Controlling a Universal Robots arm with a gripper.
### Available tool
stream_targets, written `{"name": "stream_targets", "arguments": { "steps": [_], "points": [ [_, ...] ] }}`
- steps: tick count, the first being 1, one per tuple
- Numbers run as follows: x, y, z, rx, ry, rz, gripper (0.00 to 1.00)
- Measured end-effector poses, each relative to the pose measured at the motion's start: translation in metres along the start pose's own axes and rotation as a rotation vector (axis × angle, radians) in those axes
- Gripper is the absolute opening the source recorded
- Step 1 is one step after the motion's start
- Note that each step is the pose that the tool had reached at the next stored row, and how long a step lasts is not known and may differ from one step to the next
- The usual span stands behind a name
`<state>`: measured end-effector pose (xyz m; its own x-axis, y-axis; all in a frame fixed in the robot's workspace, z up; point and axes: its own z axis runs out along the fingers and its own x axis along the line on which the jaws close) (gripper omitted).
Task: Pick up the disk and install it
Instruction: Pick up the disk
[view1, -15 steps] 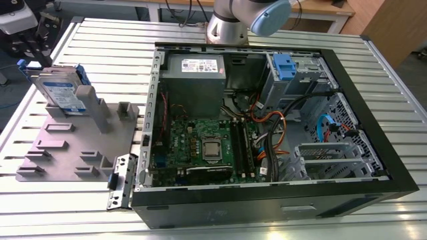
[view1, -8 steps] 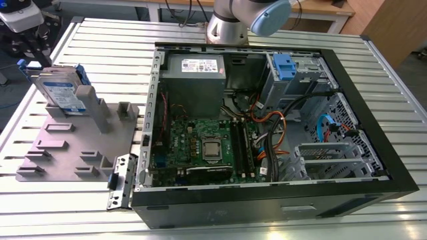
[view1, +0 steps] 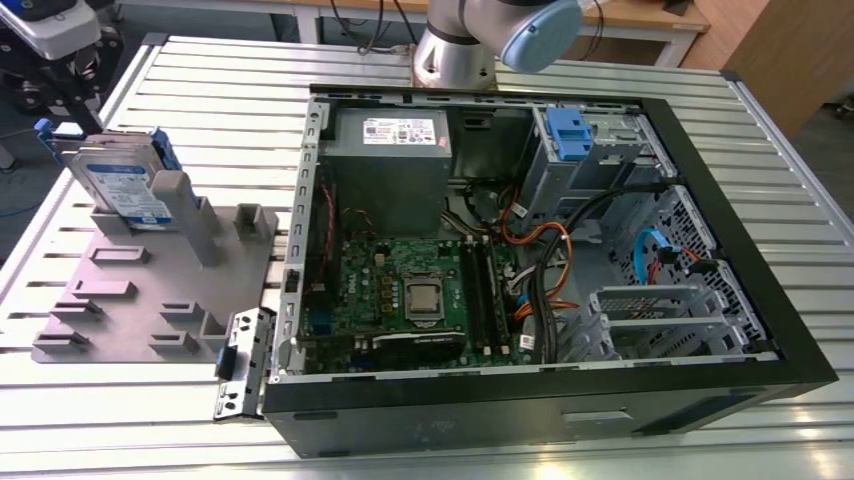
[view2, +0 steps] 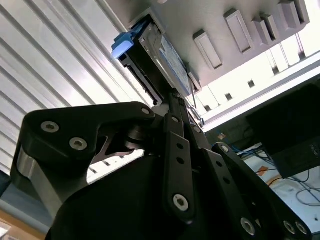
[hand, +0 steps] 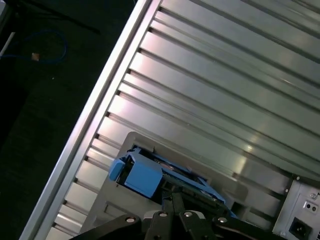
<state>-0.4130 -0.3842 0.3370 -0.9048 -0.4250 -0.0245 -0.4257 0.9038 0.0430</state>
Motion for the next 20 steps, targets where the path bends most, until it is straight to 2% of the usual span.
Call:
{"name": "stream_targets", "arguments": {
  "steps": [8, 11, 14, 20],
  "points": [
    [0.0, 0.0, 0.0, -0.003, 0.0053, -0.123, 0.11],
    [0.0, 0.0, 0.0, -0.0038, 0.0067, -0.155, 0.11],
    [0.0, 0.0, 0.0, -0.0041, 0.0072, -0.168, 0.11],
    [0.0, 0.0, 0.0, -0.0041, 0.0073, -0.169, 0.11]
  ]
}}
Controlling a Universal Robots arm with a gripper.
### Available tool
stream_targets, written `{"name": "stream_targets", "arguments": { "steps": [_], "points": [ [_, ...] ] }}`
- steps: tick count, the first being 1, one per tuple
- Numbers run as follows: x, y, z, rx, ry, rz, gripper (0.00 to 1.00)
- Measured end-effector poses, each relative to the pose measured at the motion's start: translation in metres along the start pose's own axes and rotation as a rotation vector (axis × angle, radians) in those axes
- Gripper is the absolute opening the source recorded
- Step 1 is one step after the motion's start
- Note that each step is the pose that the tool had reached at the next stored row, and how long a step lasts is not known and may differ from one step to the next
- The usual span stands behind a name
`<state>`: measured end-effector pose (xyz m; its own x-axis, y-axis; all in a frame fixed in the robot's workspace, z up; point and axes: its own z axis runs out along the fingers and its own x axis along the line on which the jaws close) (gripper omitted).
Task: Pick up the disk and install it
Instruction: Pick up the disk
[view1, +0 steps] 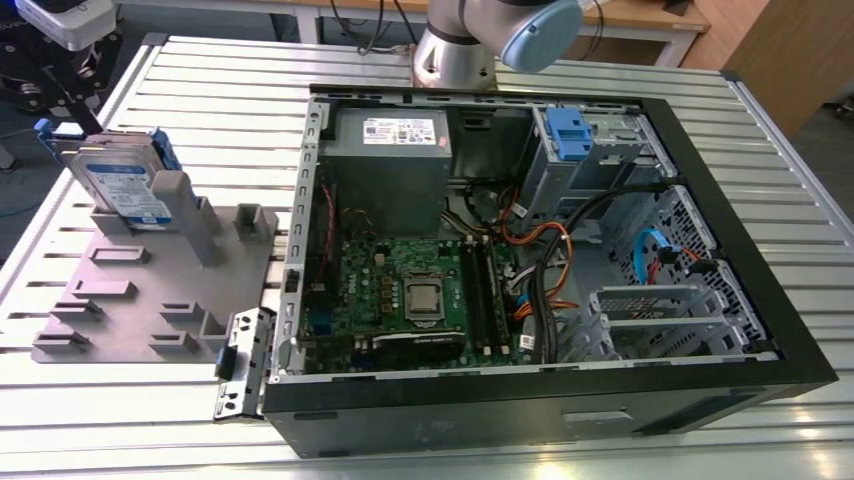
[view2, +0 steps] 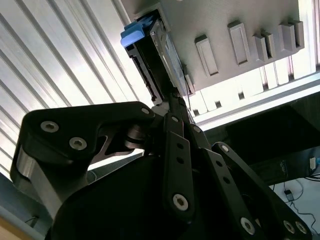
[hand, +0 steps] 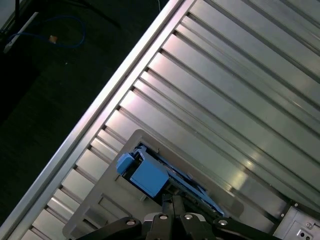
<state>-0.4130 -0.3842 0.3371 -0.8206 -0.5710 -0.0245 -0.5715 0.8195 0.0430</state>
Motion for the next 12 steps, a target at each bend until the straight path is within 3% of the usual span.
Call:
{"name": "stream_targets", "arguments": {
  "steps": [8, 12],
  "points": [
    [0.0, 0.0, 0.0, -0.0001, 0.0001, -0.003, 0.11],
    [0.0, 0.0, 0.0, -0.0008, 0.0015, -0.035, 0.11]
  ]
}}
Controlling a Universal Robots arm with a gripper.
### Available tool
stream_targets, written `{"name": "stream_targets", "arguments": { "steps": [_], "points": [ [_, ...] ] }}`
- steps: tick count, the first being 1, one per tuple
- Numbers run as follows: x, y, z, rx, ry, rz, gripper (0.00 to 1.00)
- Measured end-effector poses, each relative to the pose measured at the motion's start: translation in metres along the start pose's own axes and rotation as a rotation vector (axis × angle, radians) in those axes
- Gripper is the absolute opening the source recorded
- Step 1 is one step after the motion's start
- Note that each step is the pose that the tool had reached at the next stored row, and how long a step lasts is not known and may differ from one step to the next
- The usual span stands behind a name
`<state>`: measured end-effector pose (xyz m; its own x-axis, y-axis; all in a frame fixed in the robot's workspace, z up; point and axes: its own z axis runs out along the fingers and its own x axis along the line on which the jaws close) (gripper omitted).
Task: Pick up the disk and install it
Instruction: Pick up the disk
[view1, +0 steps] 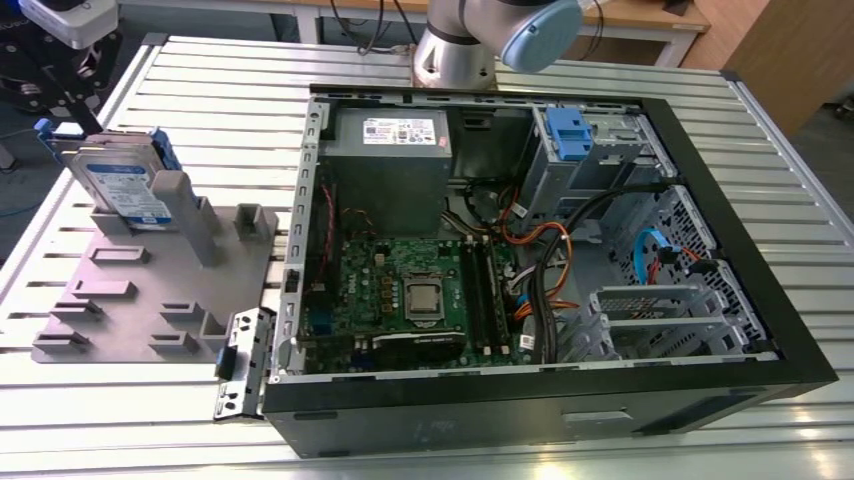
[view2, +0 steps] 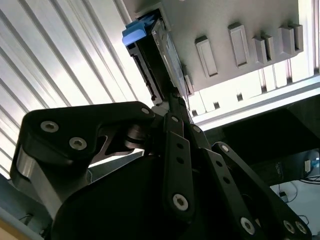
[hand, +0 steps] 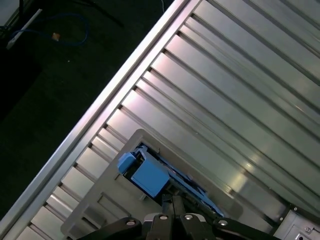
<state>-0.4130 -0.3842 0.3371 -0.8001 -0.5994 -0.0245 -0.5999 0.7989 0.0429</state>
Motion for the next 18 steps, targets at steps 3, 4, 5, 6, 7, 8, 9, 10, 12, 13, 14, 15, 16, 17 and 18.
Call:
{"name": "stream_targets", "arguments": {
  "steps": [3, 4, 5, 6, 7, 8, 9, 10, 12, 13, 14, 15, 16, 17, 18],
  "points": [
    [0.0, 0.0, 0.0, -0.001, 0.0017, -0.04, 0.11],
    [0.0, 0.0, 0.0, -0.0014, 0.0024, -0.055, 0.11],
    [0.0, 0.0, 0.0, -0.0017, 0.003, -0.07, 0.11],
    [0.0, 0.0, 0.0, -0.0021, 0.0037, -0.087, 0.11],
    [0.0, 0.0, 0.0, -0.0025, 0.0044, -0.102, 0.11],
    [0.0, 0.0, 0.0, -0.0029, 0.0049, -0.116, 0.11],
    [0.0, 0.0, 0.0, -0.0032, 0.0056, -0.13, 0.11],
    [0.0, 0.0, 0.0, -0.0036, 0.0062, -0.144, 0.11],
    [0.0, 0.0, 0.0, -0.0042, 0.0075, -0.174, 0.11],
    [0.0, 0.0, 0.0, -0.0046, 0.0081, -0.187, 0.11],
    [0.0, 0.0, 0.0, -0.0049, 0.0086, -0.199, 0.11],
    [0.0, 0.0, 0.0, -0.0051, 0.0089, -0.208, 0.11],
    [0.0, 0.0, 0.0, -0.0052, 0.0091, -0.213, 0.11],
    [0.0, 0.0, 0.0, -0.0053, 0.0092, -0.214, 0.11],
    [0.0, 0.0, 0.0, -0.0053, 0.0092, -0.214, 0.11]
  ]
}}
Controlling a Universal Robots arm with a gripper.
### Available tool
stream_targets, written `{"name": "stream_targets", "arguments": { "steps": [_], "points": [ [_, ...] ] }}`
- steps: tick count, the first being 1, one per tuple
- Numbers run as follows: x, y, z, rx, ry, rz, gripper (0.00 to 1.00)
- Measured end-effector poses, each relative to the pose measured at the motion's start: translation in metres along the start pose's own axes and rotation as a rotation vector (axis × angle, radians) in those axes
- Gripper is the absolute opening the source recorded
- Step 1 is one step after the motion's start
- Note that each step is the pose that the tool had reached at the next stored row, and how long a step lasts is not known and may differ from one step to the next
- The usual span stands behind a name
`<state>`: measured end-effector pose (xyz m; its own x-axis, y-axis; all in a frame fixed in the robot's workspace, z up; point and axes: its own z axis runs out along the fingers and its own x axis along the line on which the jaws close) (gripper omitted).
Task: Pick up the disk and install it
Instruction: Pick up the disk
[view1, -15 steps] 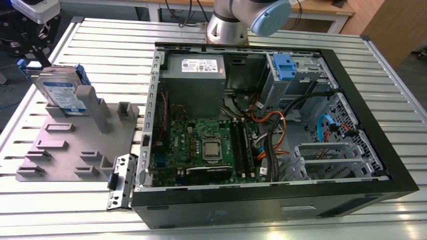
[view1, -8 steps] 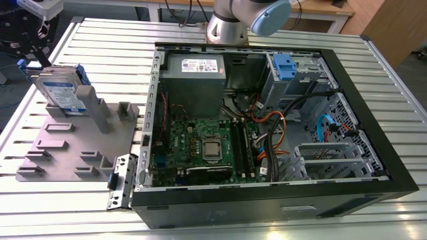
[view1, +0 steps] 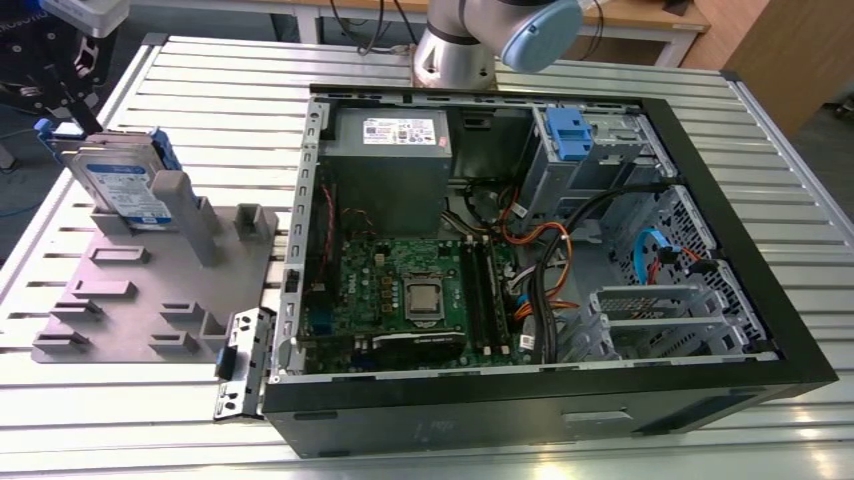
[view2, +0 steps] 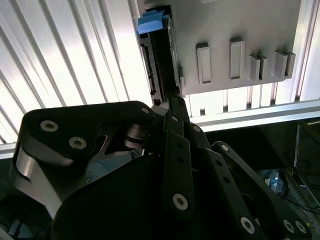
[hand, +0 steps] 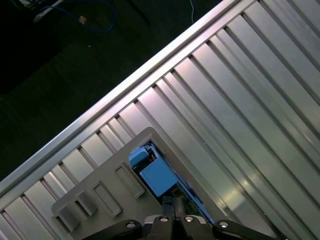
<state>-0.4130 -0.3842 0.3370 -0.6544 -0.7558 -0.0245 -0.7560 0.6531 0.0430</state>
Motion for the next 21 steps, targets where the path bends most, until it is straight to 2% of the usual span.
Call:
{"name": "stream_targets", "arguments": {
  "steps": [11, 21],
  "points": [
    [0.0, 0.0, 0.0, 0.0, 0.0, -0.001, 0.11],
    [0.0, 0.0, 0.0, -0.0008, 0.0014, -0.034, 0.11]
  ]
}}
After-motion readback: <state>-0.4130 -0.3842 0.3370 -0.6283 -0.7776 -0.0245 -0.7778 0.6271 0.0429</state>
